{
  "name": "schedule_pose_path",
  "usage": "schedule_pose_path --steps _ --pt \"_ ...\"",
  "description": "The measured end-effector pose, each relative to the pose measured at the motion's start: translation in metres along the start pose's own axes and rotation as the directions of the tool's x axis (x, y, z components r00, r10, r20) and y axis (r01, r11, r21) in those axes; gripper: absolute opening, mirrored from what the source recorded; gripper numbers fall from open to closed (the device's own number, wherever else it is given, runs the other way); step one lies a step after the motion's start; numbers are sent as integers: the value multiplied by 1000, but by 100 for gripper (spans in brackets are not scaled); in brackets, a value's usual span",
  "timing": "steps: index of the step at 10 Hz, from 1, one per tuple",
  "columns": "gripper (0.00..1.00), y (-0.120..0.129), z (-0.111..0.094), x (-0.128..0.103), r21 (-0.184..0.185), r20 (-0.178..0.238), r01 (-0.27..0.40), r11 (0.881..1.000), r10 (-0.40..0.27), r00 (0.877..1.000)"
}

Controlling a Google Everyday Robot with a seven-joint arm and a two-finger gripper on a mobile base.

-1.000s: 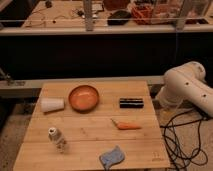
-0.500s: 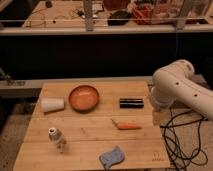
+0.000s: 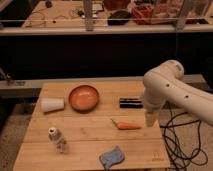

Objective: Knock the bottle over

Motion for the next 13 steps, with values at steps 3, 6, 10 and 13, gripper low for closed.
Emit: schedule_pose_path --steps 3,6,10,13 --pt "80 1 -3 -14 12 2 54 998 -54 999" --pt "80 -4 -7 -54 26 20 105 994 -105 994" --pt "80 -7 -12 -82 51 36 178 983 -180 983" --pt "80 -7 -13 -113 59 52 223 973 -226 973"
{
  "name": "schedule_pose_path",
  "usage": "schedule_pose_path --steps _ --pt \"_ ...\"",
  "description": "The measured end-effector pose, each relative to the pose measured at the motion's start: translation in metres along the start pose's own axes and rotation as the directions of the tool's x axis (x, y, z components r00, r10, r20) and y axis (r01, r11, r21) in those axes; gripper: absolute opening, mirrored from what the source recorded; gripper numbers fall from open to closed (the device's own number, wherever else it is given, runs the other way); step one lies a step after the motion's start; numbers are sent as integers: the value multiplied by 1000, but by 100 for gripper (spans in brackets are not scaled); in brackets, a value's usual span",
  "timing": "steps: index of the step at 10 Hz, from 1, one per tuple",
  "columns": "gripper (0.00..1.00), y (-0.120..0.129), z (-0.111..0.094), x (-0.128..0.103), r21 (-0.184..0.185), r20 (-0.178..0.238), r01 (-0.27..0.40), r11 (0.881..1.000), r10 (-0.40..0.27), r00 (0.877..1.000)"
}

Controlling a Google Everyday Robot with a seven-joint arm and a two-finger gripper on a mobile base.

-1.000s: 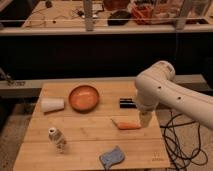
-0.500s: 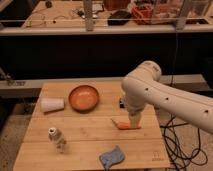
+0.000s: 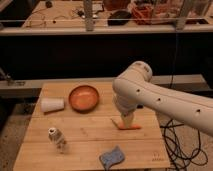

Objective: Knock the bottle over

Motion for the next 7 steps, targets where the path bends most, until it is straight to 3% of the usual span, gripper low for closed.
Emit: schedule_pose_path --steps 7 --pt "80 -10 2 -53 18 32 108 994 -109 994"
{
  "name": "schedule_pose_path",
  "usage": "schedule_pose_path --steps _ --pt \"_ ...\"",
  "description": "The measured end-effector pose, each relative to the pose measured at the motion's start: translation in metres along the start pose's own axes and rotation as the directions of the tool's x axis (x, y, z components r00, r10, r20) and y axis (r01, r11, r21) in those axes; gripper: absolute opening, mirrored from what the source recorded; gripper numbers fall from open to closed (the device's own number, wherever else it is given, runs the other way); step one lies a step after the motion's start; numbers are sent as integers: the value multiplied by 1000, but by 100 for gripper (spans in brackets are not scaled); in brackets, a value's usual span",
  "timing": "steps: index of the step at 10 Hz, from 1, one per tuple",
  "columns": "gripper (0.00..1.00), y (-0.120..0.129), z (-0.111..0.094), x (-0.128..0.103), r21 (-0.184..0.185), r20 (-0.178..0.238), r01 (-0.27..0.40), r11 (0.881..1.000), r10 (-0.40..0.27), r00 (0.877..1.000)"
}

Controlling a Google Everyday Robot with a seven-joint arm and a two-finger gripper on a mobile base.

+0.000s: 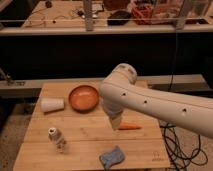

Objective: Knock the bottle over

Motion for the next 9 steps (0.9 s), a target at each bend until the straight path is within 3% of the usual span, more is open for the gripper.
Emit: schedule_pose_path --steps 6,9 --pt "80 -9 3 -36 13 26 88 996 -89 996" --pt "80 -10 4 -43 23 33 109 994 -110 993"
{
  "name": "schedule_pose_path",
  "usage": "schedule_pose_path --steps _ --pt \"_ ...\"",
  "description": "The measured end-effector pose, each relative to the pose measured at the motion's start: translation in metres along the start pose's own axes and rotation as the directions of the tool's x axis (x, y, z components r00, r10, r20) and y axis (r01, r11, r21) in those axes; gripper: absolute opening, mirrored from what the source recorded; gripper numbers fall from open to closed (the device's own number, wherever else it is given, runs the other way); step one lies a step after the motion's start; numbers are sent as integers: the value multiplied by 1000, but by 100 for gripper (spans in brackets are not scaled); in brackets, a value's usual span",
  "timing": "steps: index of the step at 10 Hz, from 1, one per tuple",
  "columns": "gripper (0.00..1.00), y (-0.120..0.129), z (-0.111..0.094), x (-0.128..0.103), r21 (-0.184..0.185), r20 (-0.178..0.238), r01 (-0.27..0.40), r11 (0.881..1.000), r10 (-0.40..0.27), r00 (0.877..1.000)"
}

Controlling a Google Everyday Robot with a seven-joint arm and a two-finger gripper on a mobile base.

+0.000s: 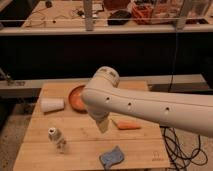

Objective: Knock the bottle over

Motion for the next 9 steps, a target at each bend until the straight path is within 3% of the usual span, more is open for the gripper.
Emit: schedule_pose_path --steps 4,5,7,9 --pt "73 -7 5 -13 16 10 36 999 -36 999" --pt "64 -8 6 -16 21 14 43 999 -43 999" --pt "59 -10 8 -20 29 18 54 998 -54 998" --pt "43 -13 11 -27 36 22 66 997 -67 997"
